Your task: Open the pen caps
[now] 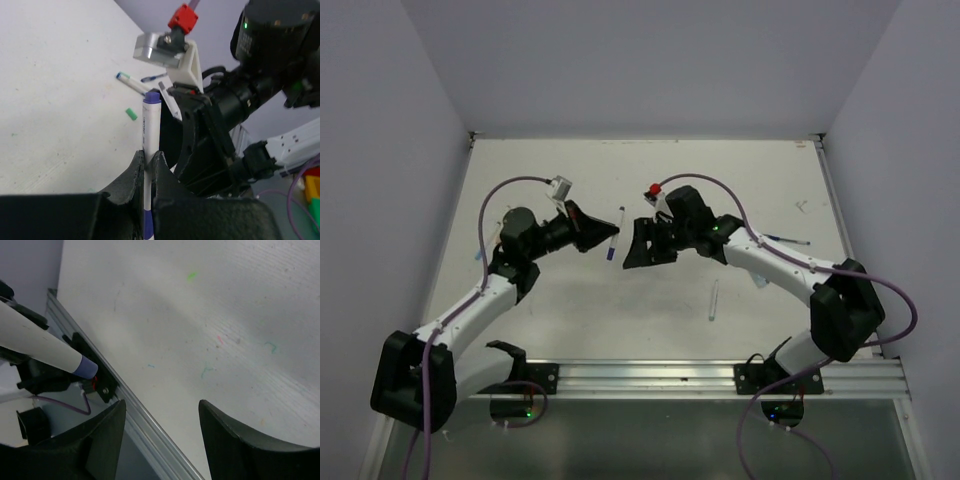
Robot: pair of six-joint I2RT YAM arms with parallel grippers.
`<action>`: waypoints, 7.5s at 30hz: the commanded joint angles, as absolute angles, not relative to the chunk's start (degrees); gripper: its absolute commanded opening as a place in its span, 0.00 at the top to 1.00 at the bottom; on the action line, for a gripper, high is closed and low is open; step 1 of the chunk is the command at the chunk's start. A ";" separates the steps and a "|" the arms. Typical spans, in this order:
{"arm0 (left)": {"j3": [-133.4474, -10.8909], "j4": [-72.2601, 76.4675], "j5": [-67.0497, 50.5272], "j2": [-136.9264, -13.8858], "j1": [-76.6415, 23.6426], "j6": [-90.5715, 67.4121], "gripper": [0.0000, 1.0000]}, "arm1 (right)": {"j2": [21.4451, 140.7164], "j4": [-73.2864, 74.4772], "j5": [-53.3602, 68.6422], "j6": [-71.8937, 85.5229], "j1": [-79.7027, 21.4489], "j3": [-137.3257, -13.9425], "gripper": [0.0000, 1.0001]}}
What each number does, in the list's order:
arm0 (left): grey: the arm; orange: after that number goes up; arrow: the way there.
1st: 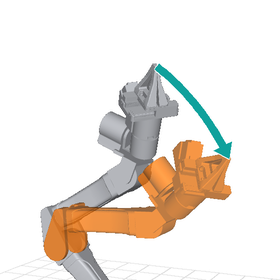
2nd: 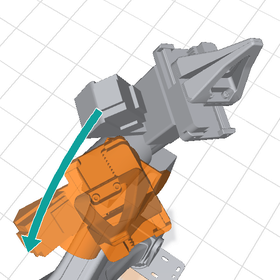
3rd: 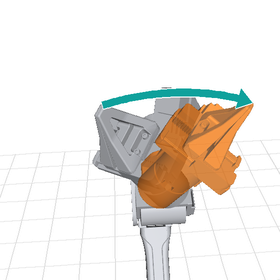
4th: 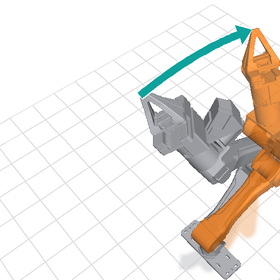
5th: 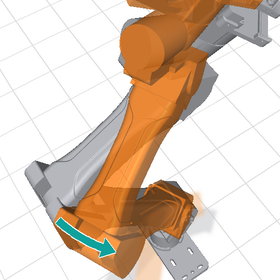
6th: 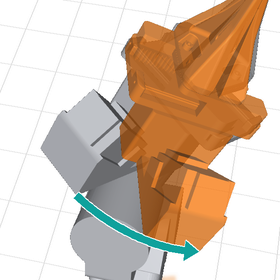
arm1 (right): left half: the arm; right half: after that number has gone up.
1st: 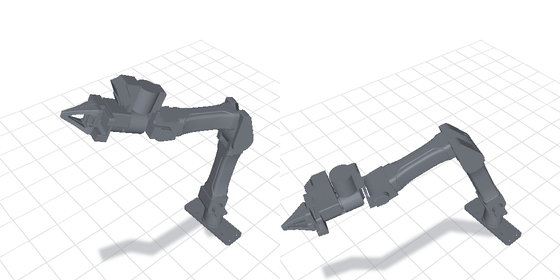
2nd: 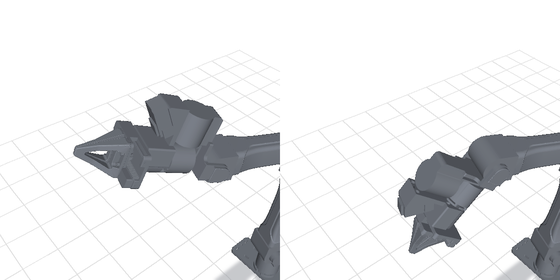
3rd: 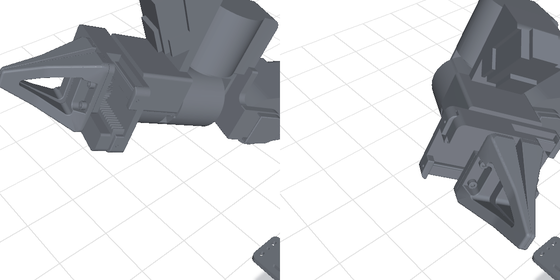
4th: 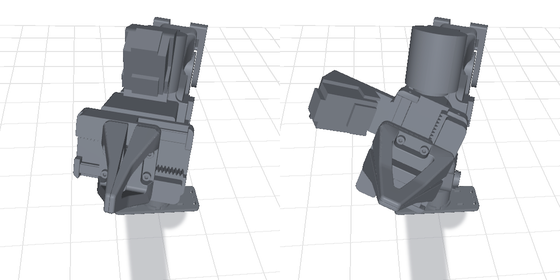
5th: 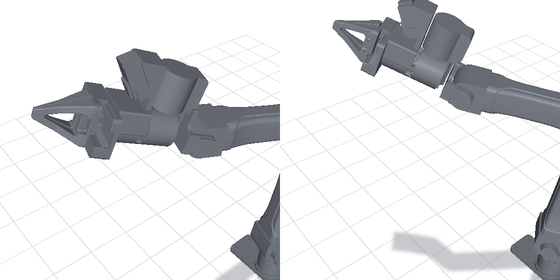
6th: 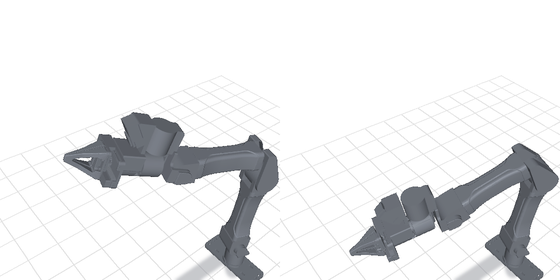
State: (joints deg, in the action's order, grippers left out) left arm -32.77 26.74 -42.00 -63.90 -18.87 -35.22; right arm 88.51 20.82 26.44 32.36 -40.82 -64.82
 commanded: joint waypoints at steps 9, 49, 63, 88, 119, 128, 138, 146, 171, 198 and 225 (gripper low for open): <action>-34.27 24.41 -21.29 -61.79 -19.42 -60.02 1.00 | 80.42 -6.41 21.45 41.49 -41.83 -56.43 0.43; -47.82 -11.87 -44.40 -73.49 -19.60 -46.85 1.00 | 79.98 25.21 -13.54 20.53 -48.00 -70.92 0.34; -36.56 2.99 -41.84 -62.06 -20.04 -48.17 1.00 | 86.39 15.48 15.19 45.43 -42.89 -72.08 0.40; -35.78 0.10 -34.57 -57.58 -20.21 -44.30 0.21 | 88.16 -4.31 17.15 63.28 -42.71 -58.19 1.00; -24.08 4.92 -42.28 -55.20 -23.82 -43.16 0.72 | 90.61 -4.22 15.47 65.39 -42.19 -59.59 1.00; -24.26 2.82 -39.64 -55.90 -23.91 -41.66 1.00 | 91.32 -4.48 15.38 63.90 -41.66 -60.12 1.00; -19.08 3.60 -32.96 -49.40 -29.35 -43.59 1.00 | 103.52 4.55 17.93 60.03 -30.42 -78.97 1.00; -19.16 0.09 -29.18 -45.70 -31.90 -42.37 1.00 | 107.85 12.65 19.69 52.65 -24.97 -87.19 1.00; -32.06 7.27 -25.66 -65.36 -31.90 -40.69 1.00 | 89.30 28.65 22.68 29.81 -17.75 -60.92 1.00; -66.70 21.62 -24.34 -114.77 -40.25 -50.10 1.00 | 86.57 27.07 7.56 28.65 -21.44 -46.23 0.93; -72.95 16.00 -22.24 -122.96 -41.57 -48.08 0.53 | 81.13 27.51 8.70 27.77 -21.88 -47.63 0.55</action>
